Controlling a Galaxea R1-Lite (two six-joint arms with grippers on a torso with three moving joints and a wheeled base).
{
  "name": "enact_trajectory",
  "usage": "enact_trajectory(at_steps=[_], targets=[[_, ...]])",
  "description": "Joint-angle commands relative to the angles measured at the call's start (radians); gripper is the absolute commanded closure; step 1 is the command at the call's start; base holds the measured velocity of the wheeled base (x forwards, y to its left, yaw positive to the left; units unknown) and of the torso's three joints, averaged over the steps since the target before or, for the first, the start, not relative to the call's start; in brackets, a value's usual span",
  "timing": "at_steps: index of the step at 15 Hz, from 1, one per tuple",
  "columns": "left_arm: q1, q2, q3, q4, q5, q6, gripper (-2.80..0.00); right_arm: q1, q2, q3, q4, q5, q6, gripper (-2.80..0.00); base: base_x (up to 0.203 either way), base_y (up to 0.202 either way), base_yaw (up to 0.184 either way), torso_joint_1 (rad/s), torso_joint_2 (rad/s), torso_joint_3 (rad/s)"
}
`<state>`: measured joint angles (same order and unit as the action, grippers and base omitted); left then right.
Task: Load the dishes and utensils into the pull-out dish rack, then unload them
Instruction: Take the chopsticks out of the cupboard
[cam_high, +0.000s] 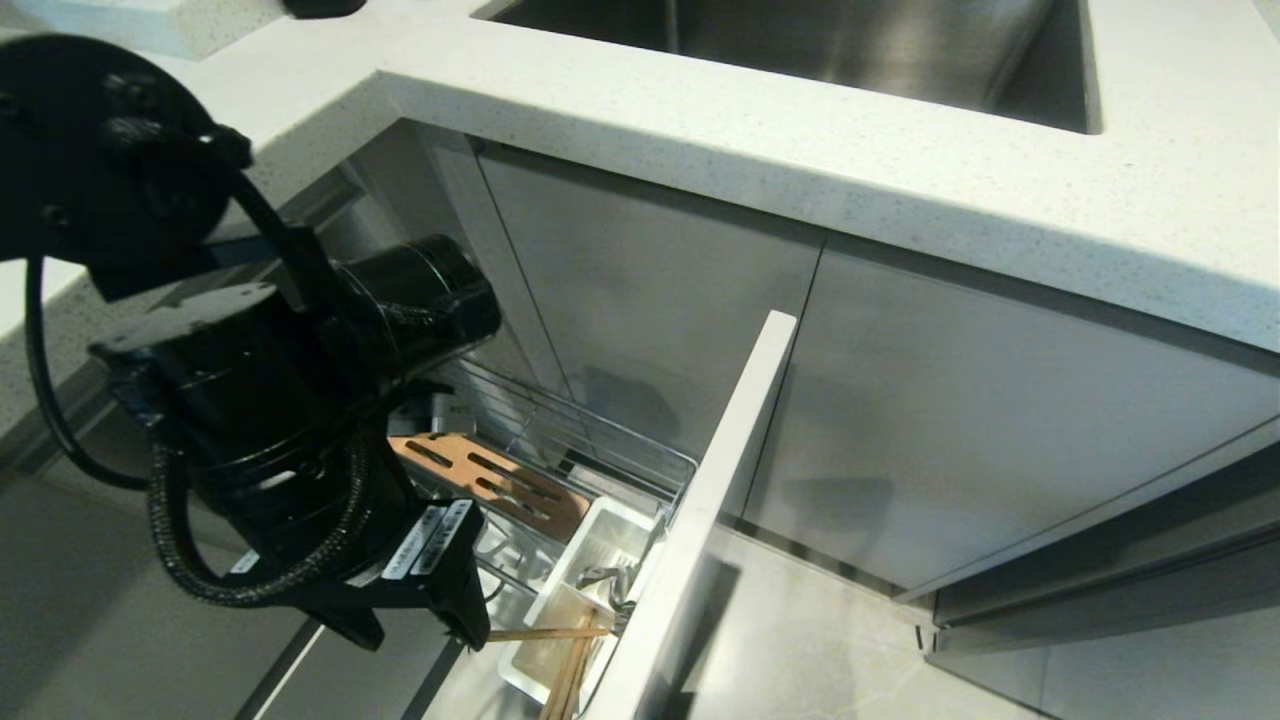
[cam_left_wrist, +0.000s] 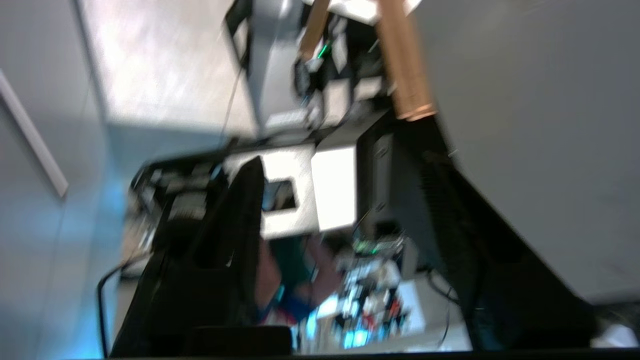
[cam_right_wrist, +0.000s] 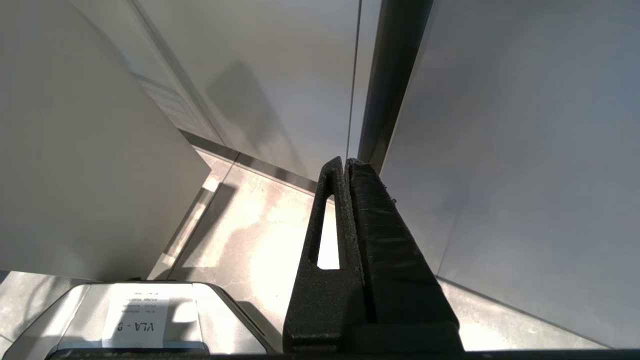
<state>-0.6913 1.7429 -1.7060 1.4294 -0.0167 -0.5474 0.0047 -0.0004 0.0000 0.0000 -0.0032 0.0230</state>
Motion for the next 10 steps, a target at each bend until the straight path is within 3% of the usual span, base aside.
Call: enact_trajectory(at_steps=[1, 7, 10], targets=[[-0.003, 0.086, -0.001, 0.022, 0.001, -0.003, -2.80, 0.000, 0.000, 0.002, 0.000, 0.000, 0.000, 0.00, 0.000, 0.000, 0.000, 0.000, 0.00, 0.000], [0.023, 0.217, 0.011, 0.022, 0.001, 0.007, -2.80, 0.001, 0.000, 0.002, 0.000, 0.000, 0.000, 0.00, 0.000, 0.000, 0.000, 0.000, 0.00, 0.000], [0.063, 0.246, 0.025, 0.023, 0.001, 0.075, -2.80, 0.001, 0.000, 0.002, -0.002, 0.000, 0.000, 0.00, 0.000, 0.000, 0.000, 0.000, 0.00, 0.000]])
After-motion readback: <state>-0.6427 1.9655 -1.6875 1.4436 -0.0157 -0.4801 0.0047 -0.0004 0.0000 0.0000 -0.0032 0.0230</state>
